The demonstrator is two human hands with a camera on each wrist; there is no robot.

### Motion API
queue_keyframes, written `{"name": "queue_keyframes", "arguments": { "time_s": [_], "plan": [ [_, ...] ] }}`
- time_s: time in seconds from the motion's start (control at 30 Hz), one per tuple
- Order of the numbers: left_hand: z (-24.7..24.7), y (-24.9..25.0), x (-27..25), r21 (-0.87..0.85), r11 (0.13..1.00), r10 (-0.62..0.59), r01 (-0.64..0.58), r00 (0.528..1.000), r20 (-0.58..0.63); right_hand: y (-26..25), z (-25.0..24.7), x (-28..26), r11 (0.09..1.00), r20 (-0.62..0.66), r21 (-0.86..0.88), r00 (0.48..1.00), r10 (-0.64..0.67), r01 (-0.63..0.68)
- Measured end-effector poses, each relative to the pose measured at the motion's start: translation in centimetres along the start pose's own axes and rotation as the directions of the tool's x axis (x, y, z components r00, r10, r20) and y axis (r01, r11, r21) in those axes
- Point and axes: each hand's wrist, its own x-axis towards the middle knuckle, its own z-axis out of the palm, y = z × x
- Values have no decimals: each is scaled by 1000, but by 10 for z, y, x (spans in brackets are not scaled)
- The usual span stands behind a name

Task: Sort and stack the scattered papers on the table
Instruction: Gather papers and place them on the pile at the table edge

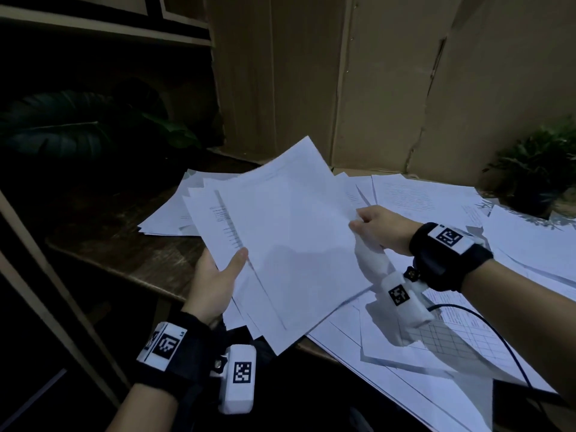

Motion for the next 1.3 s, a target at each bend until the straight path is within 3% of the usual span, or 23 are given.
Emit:
{"name": "queue_keyframes", "arguments": {
  "time_s": [0.13, 0.23, 0.37, 0.5, 0.53, 0.63, 0.73, 0.9, 1.03, 1.1, 1.2, 1.3],
  "plan": [
    [1, 4, -3, -12, 999, 37, -37, 999, -3, -2, 5, -3, 992, 75, -130, 997, 7, 2],
    [0, 4, -4, -25, 999, 29, -28, 999, 23, -6, 16, -4, 993, 145, -105, 989, -35, 50],
    [-2, 3, -6, -54, 998, 25, -22, 998, 56, -7, 22, -1, 999, 37, 31, 999, -34, 33],
    [-2, 5, -7, -140, 990, -26, 31, 999, 41, -10, 27, -5, 944, 262, 326, 964, -35, -54],
    [-2, 5, -7, -145, 988, -38, 42, 999, 26, -9, 28, -4, 930, 264, 365, 963, -55, -47],
    [1, 7, -7, -138, 990, -28, 26, 1000, -13, -8, 34, 0, 909, 117, 414, 988, -105, 48],
    [2, 9, -9, -118, 993, 5, -1, 1000, 27, -4, 36, 9, 864, 1, 502, 999, -36, 31],
    [1, 11, -8, -125, 991, -36, 47, 995, 88, -6, 39, 3, 957, 111, 288, 992, -53, 18],
    [-6, 10, -6, -162, 979, -95, 123, 981, 167, -8, 45, 7, 935, 60, 355, 998, -35, 11],
    [-8, 12, -6, -207, 964, -123, 167, 970, 212, -6, 44, 9, 883, 136, 459, 990, 36, -96],
    [-10, 16, -7, -285, 934, -141, 215, 955, 260, -4, 34, 2, 824, 408, 460, 903, 135, -331],
    [-13, 16, -5, -294, 917, -195, 269, 946, 258, -1, 29, -3, 866, 423, 393, 897, 128, -309]
  ]
}}
